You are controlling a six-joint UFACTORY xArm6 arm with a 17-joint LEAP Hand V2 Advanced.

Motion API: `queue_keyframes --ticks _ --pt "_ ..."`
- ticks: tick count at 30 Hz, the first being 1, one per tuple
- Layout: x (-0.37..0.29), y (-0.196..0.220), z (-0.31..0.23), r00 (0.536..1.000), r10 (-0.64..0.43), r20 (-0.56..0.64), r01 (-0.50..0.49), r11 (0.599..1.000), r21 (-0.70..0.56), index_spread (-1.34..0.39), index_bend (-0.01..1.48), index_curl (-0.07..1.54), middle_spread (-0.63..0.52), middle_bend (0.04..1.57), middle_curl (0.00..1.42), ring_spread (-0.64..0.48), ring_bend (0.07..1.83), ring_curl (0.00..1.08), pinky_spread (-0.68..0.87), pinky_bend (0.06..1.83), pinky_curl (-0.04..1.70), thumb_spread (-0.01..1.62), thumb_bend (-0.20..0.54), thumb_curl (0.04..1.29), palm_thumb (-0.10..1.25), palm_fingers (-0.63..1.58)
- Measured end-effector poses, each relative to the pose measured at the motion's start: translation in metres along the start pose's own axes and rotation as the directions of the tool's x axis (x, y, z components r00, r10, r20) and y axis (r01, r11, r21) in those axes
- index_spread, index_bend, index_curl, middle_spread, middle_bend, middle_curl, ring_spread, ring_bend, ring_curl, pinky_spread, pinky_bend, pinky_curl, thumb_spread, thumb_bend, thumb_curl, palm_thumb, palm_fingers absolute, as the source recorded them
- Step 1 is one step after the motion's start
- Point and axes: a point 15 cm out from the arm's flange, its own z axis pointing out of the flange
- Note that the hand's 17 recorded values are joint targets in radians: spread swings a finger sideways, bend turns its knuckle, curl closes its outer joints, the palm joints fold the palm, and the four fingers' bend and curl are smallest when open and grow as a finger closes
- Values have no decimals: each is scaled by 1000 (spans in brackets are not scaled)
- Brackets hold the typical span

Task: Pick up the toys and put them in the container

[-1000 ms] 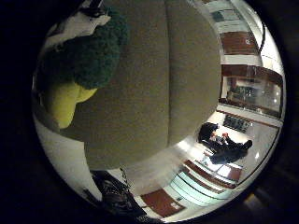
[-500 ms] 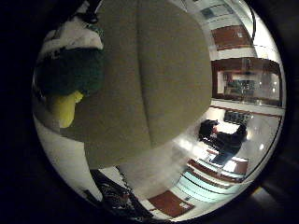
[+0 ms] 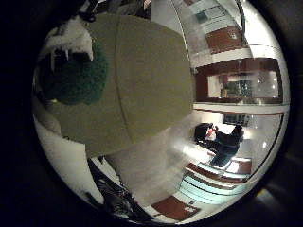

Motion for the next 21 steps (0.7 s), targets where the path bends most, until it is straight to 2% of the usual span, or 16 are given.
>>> queue_keyframes --ticks 4,11,21 --pt "-13 -8 -31 999 -28 22 27 999 23 -190 1233 744 -99 1377 664 -178 1443 656 -178 1436 712 1201 -12 425 964 1172" --pt "-32 6 -92 998 -51 26 50 998 32 -190 1235 740 -99 1378 662 -178 1442 660 -182 1414 747 1205 -11 425 972 1172" --pt "-113 26 -177 985 -156 68 151 986 75 -191 1232 740 -99 1380 660 -178 1441 662 -186 1391 784 1219 -11 419 978 1171"
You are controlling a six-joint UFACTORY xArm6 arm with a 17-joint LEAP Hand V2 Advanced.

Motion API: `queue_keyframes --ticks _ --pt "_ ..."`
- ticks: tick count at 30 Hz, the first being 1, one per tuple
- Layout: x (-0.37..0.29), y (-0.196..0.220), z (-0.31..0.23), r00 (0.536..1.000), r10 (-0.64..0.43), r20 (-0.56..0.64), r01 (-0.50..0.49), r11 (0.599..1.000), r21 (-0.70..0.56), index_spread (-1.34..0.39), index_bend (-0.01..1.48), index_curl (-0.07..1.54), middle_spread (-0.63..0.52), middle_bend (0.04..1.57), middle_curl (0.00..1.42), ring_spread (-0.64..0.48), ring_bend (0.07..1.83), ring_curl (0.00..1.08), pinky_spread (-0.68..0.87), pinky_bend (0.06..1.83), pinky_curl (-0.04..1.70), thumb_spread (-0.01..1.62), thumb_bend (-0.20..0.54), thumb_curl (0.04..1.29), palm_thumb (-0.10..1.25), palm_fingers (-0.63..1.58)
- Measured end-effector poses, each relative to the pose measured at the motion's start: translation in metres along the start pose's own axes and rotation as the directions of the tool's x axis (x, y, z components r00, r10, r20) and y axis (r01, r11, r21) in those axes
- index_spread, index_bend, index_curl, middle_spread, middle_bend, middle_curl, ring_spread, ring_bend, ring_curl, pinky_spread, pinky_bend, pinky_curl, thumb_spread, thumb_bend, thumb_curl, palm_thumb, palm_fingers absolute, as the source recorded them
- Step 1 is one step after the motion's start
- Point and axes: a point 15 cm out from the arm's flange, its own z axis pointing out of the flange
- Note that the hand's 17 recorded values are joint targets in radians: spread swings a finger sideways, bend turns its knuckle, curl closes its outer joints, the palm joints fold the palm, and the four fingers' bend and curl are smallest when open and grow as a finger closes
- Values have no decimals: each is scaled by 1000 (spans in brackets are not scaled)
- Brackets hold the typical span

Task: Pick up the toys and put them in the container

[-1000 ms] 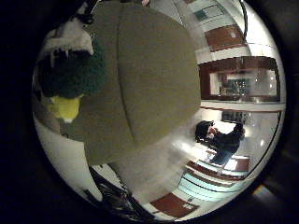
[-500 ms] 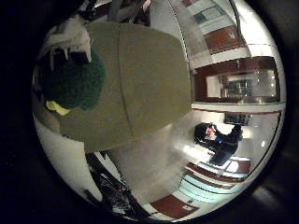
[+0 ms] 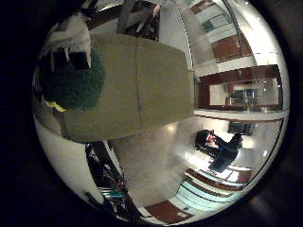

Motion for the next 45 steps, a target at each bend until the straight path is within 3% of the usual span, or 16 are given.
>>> queue_keyframes --ticks 12,21,34,45 --pt "-166 0 -84 977 -207 49 203 976 79 -192 1229 741 -100 1374 663 -177 1442 662 -192 1381 820 1221 -11 422 977 1173" --pt "-300 4 -106 938 -332 98 322 941 101 -192 1228 742 -100 1372 665 -176 1443 661 -194 1371 835 1220 -11 422 990 1174" --pt "-447 17 -71 879 -447 166 444 894 52 -192 1226 743 -101 1370 667 -176 1443 660 -185 1362 849 1209 -11 434 999 1175" --pt "-491 2 -18 873 -454 177 452 890 52 -192 1226 743 -101 1369 668 -176 1443 659 -183 1358 855 1202 -10 446 1017 1175"
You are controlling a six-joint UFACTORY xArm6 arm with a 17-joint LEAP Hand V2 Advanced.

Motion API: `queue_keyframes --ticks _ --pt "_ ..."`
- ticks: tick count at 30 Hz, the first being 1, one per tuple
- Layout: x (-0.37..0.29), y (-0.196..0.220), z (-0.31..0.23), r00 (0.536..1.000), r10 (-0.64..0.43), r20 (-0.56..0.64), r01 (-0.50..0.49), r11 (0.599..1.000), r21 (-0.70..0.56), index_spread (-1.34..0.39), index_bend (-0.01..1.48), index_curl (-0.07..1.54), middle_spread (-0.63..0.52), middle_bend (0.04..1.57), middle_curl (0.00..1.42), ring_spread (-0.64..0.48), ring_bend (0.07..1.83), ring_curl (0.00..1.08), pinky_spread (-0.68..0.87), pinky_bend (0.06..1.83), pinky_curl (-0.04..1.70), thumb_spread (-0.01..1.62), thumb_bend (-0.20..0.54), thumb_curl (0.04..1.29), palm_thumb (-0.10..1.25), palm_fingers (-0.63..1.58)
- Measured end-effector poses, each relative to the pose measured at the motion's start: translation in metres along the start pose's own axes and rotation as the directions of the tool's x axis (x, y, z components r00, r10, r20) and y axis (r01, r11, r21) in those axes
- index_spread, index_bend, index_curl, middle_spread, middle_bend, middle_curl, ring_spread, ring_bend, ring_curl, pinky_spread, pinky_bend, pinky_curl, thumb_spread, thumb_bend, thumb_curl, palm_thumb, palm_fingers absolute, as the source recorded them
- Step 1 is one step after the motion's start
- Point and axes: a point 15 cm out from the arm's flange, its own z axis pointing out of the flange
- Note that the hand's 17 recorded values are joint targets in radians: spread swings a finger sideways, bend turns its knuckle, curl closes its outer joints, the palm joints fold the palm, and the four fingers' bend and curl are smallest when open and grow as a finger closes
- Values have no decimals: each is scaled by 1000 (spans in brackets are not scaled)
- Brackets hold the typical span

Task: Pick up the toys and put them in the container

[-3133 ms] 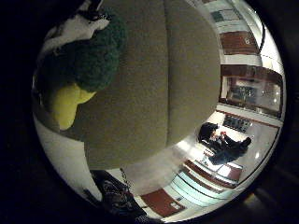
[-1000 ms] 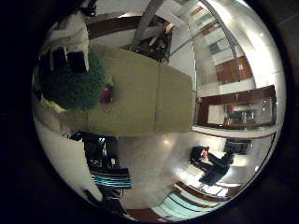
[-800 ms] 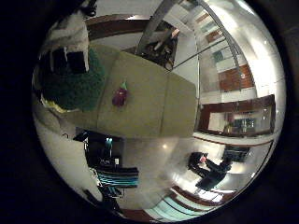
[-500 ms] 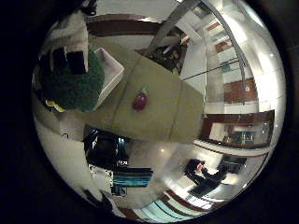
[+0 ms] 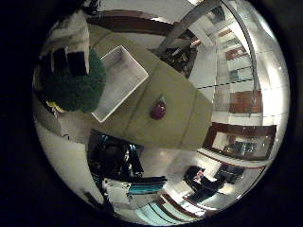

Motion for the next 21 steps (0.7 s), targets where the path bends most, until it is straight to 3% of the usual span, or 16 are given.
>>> queue_keyframes --ticks 17,21 --pt "27 -37 36 999 28 -17 -28 999 37 -195 1227 750 -100 1384 673 -194 1420 671 -189 1364 857 1208 -14 453 987 1153" --pt "36 -43 36 999 34 -31 -32 996 79 -215 1133 733 -110 1343 655 -197 1371 657 -216 1327 800 1226 -41 431 837 1136"
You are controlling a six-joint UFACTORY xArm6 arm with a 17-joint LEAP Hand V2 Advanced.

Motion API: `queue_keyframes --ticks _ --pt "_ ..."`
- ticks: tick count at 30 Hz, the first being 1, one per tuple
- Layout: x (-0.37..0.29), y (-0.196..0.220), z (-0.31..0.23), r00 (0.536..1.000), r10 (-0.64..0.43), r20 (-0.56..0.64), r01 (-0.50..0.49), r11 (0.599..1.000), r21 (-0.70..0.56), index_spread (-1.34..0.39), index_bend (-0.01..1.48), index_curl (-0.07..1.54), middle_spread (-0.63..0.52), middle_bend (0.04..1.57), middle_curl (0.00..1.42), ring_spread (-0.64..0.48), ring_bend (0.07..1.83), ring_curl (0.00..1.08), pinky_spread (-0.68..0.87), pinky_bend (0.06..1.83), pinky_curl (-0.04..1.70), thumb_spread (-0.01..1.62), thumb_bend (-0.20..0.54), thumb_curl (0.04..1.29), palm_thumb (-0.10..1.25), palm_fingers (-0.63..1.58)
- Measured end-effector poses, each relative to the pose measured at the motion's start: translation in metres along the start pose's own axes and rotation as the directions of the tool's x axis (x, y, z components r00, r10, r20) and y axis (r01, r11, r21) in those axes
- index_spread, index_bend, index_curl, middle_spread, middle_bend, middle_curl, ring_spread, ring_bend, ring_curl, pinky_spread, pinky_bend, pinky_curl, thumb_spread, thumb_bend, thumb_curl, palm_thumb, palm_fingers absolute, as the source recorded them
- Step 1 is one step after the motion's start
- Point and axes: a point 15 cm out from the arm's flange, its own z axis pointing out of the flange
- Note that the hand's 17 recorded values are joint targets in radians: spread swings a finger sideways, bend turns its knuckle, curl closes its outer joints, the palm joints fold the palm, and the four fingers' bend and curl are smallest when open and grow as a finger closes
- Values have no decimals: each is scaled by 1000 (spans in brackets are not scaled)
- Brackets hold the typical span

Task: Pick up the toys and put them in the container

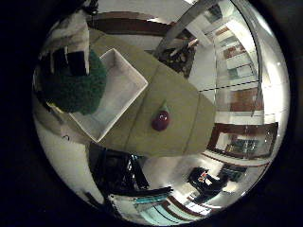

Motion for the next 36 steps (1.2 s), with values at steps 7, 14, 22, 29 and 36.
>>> queue_keyframes --ticks 7,14,22,29,36 --pt "21 2 -7 1000 11 -13 -11 1000 13 -327 775 703 -163 1157 615 -224 1284 606 -330 1241 680 1279 -26 347 587 913" --pt "24 1 -9 1000 -16 -16 16 1000 19 -399 430 634 -209 945 613 -233 1220 586 -319 1180 661 1222 -25 278 463 291" --pt "18 1 -7 998 -60 -13 60 998 15 -406 356 476 -72 582 441 -49 849 411 177 999 540 1141 -23 263 403 45" --pt "13 2 -7 997 -71 -8 71 997 6 -409 280 413 -50 460 381 -16 755 345 298 913 441 1121 -22 261 396 153" --pt "6 2 -6 996 -84 -6 84 996 4 -411 212 391 -53 388 359 -13 701 307 325 880 351 1119 -21 260 396 228"
